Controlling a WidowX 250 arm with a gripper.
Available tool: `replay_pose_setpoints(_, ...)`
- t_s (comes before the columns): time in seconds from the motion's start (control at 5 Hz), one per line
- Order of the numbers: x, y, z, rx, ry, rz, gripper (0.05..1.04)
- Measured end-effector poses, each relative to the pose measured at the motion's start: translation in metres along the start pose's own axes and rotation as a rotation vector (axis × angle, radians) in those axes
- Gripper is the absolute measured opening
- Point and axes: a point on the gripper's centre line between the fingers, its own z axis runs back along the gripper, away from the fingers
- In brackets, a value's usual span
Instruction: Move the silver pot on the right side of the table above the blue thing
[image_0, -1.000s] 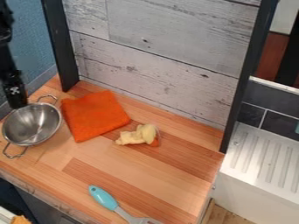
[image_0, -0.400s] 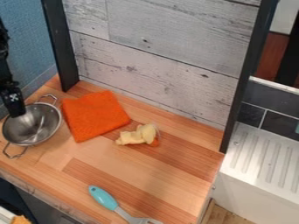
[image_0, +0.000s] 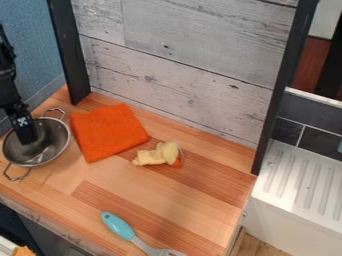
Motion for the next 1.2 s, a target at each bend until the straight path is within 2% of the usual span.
replay_pose_setpoints(0.2,-0.010,0.009,-0.006,0.010,0.002,-0.023,0.956)
replay_pose_setpoints(0.6,-0.019,0.020,-0.012,0.014,0.003,-0.037,0.360)
replay_pose_setpoints(0.8,-0.017,0.021,-0.013,0.013,-0.005,-0.029,0.151)
replay_pose_setpoints(1.0,-0.017,0.021,0.001,-0.021,0.000,-0.004,0.082)
replay_pose_setpoints(1.2,-0.018,0.029,0.018,-0.037,0.027,0.033,0.081)
